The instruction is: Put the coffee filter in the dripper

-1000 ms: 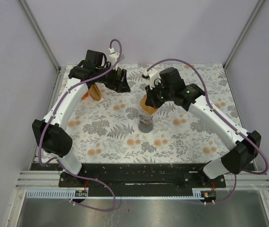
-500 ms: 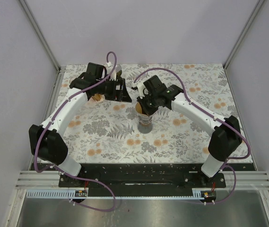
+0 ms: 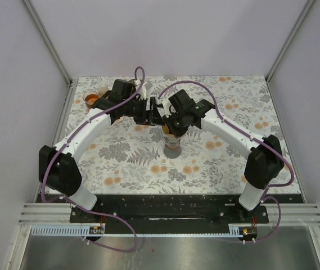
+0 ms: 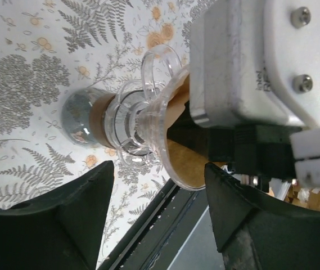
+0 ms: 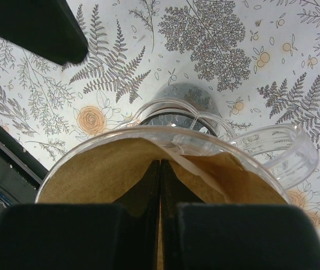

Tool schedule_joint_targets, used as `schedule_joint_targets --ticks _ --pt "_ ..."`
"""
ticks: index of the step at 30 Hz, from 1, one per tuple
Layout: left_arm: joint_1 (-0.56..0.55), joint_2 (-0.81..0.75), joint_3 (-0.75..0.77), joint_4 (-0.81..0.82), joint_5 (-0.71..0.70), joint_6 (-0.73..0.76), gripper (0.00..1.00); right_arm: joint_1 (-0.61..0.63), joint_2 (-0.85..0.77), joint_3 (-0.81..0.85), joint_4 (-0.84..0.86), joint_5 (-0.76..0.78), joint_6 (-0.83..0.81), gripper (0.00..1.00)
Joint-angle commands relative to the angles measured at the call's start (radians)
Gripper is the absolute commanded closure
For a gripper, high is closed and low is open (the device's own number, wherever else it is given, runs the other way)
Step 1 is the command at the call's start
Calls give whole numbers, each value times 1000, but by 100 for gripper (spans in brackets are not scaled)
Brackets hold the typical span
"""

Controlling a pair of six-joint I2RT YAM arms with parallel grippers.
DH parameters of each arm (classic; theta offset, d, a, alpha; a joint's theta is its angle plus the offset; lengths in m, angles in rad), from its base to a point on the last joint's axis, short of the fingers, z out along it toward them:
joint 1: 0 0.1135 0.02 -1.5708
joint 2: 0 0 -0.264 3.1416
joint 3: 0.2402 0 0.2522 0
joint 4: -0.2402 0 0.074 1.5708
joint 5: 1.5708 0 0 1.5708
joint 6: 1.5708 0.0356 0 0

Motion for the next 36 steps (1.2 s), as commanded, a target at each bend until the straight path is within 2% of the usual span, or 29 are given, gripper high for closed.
schedule_joint_targets --ticks 1,10,19,22,28,30,32,36 --pt "-18 16 11 73 17 -42 35 10 7 21 -19 10 -2 100" --pt "-27 10 0 82 -38 -35 65 13 -14 15 7 -18 1 100" --pt "-66 2 -20 82 -78 14 68 10 -37 20 45 -8 2 100" --pt "-64 -1 -23 82 -113 30 78 10 -54 16 59 -18 6 100" --pt "-66 -7 -15 84 -112 33 87 12 -96 9 94 -24 7 100" --pt "-66 -15 -20 85 -121 34 88 12 -108 10 102 -15 6 88" --pt "-66 -19 -29 91 -122 34 88 12 -122 4 110 -1 -2 80" --pt "-66 -24 -29 93 -118 34 89 12 -154 -8 118 7 -16 75"
